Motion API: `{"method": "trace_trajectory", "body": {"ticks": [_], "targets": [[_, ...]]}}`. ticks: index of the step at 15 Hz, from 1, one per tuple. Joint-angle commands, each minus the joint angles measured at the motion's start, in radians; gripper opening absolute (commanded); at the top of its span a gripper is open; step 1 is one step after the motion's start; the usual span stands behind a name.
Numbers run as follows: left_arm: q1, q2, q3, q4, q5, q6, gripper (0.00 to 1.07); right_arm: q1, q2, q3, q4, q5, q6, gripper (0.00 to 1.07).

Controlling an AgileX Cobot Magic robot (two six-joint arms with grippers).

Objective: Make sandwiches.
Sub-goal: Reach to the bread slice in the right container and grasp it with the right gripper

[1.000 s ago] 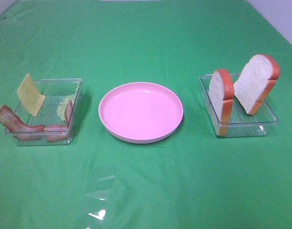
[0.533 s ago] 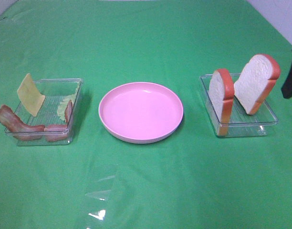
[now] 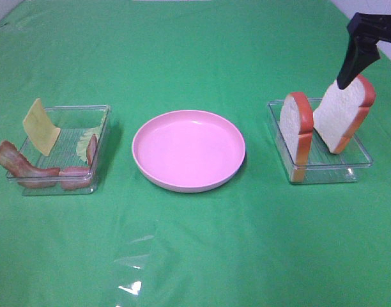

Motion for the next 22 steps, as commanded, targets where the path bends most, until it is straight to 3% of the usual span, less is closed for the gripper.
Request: {"method": "trace_trajectory", "body": {"ticks": [1, 5, 10, 17, 21, 22], "targets": [[0.003, -0.015, 0.004, -0.001, -0.007, 0.000, 1.02, 0.072, 0.049, -0.034, 0.015, -0.011, 0.027, 0.91], [0.003, -0.015, 0.004, -0.001, -0.007, 0.000, 1.02, 0.149, 0.161, -0.091, 0.002, -0.043, 0.068, 0.91], [0.003, -0.015, 0.004, -0.001, -0.007, 0.000, 1.02, 0.153, 0.282, -0.171, -0.015, -0.107, 0.065, 0.91], [0.003, -0.015, 0.004, -0.001, -0.007, 0.000, 1.02, 0.152, 0.400, -0.178, -0.048, -0.145, 0.063, 0.90], [0.003, -0.015, 0.004, -0.001, -0.007, 0.000, 1.02, 0.152, 0.403, -0.178, -0.045, -0.136, 0.063, 0.78], [0.003, -0.015, 0.004, -0.001, -0.007, 0.000, 1.02, 0.152, 0.405, -0.177, -0.034, -0.114, 0.063, 0.67]]}}
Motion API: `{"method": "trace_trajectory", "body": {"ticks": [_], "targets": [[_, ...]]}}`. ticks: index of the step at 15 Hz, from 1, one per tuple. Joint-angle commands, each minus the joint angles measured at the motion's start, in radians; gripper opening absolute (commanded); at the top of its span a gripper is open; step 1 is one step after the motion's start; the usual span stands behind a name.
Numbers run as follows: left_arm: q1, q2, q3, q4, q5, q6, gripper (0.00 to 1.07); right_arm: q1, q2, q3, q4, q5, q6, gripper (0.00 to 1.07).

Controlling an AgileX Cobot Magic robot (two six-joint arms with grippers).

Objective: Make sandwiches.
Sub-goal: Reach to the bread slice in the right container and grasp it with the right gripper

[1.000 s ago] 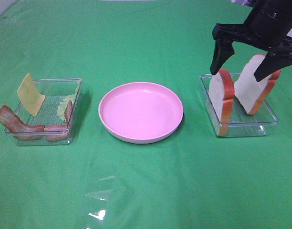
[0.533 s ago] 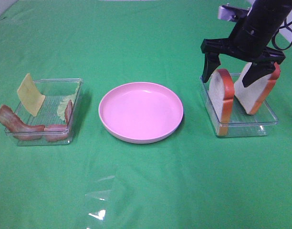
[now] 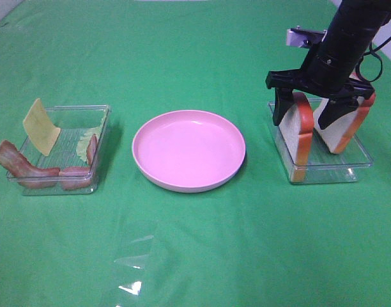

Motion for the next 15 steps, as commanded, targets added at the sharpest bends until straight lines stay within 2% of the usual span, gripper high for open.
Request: {"method": "trace_trajectory", "body": {"ticks": [1, 3, 10, 11, 12, 14, 15], "targets": [[0.003, -0.015, 0.004, 0.000, -0.007, 0.000, 1.02, 0.002, 0.004, -0.005, 0.012, 0.019, 0.002, 0.62], [0.003, -0.015, 0.004, 0.002, -0.007, -0.005, 1.02, 0.002, 0.004, -0.005, 0.014, 0.004, 0.002, 0.57], [0.003, -0.015, 0.004, 0.003, -0.007, -0.006, 1.02, 0.002, 0.004, -0.005, 0.036, 0.014, 0.003, 0.57], [0.003, -0.015, 0.004, 0.003, -0.007, -0.006, 1.02, 0.002, 0.004, -0.005, 0.036, 0.017, 0.004, 0.55], [0.003, -0.015, 0.004, 0.003, -0.007, -0.006, 1.02, 0.002, 0.004, -0.005, 0.035, 0.023, 0.004, 0.50], [0.003, -0.015, 0.004, 0.003, -0.007, -0.006, 1.02, 0.002, 0.004, -0.007, 0.031, 0.037, 0.004, 0.30], [0.003, -0.015, 0.004, 0.003, -0.007, -0.006, 1.02, 0.002, 0.004, -0.007, 0.031, 0.041, 0.004, 0.24]]}}
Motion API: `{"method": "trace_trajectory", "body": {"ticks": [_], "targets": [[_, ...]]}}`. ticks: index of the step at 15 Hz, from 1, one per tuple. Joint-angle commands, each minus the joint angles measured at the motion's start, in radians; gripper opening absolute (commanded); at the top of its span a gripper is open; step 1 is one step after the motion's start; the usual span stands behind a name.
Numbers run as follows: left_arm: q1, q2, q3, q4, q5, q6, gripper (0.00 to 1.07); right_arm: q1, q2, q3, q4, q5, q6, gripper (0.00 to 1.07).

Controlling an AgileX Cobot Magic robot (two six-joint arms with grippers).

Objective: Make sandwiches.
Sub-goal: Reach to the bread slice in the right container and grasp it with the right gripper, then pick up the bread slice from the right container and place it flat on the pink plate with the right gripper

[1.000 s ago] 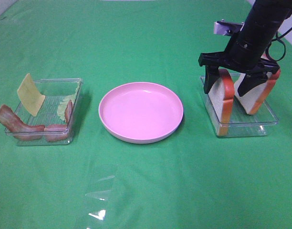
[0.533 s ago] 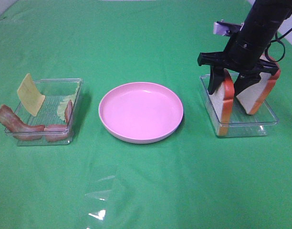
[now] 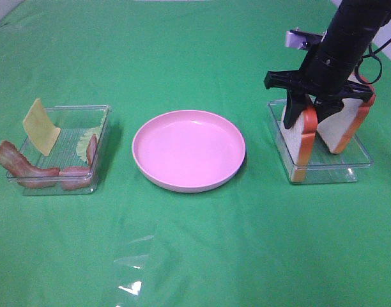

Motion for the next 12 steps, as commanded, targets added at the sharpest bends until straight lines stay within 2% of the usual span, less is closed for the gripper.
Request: {"method": "trace_trajectory", "body": {"ticks": [1, 2, 3, 8, 12], "targets": [[0.003, -0.015, 0.004, 0.002, -0.007, -0.006, 1.02, 0.002, 0.004, -0.007, 0.003, 0.019, 0.004, 0.15], [0.003, -0.015, 0.004, 0.003, -0.007, -0.006, 1.02, 0.002, 0.004, -0.007, 0.003, 0.027, 0.004, 0.04], [0.003, -0.015, 0.004, 0.003, -0.007, -0.006, 1.02, 0.002, 0.004, -0.007, 0.000, 0.036, 0.004, 0.00], [0.003, -0.015, 0.004, 0.003, -0.007, -0.006, 1.02, 0.002, -0.025, -0.014, -0.022, 0.074, 0.006, 0.00], [0.003, -0.015, 0.004, 0.004, -0.007, -0.006, 1.02, 0.002, -0.109, -0.019, -0.022, 0.105, 0.045, 0.00]]}}
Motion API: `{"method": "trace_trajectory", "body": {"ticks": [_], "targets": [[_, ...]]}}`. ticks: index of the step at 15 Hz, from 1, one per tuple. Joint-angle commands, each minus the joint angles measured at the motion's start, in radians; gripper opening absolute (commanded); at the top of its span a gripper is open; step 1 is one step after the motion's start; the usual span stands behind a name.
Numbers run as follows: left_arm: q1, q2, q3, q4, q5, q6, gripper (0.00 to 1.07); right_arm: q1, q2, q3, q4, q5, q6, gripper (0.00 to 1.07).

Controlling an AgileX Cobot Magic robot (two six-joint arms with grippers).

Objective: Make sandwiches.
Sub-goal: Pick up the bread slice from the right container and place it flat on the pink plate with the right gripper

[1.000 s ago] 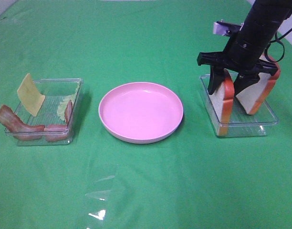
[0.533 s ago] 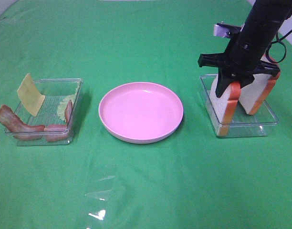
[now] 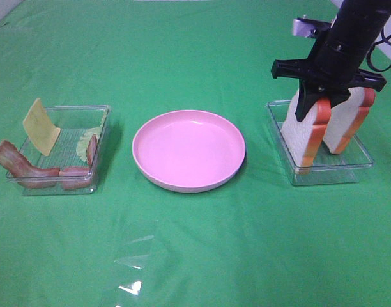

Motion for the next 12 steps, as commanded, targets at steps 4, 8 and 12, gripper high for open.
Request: {"method": "trace_trajectory", "body": {"ticks": [4, 8, 12], "targets": [[0.003, -0.015, 0.004, 0.002, -0.007, -0.006, 1.02, 0.002, -0.165, -0.007, -0.001, -0.004, 0.029, 0.00], [0.003, -0.015, 0.004, 0.002, -0.007, -0.006, 1.02, 0.002, -0.225, -0.007, 0.127, -0.023, -0.030, 0.00], [0.003, -0.015, 0.004, 0.002, -0.007, -0.006, 1.02, 0.003, -0.192, -0.005, 0.498, -0.111, -0.216, 0.00]]}}
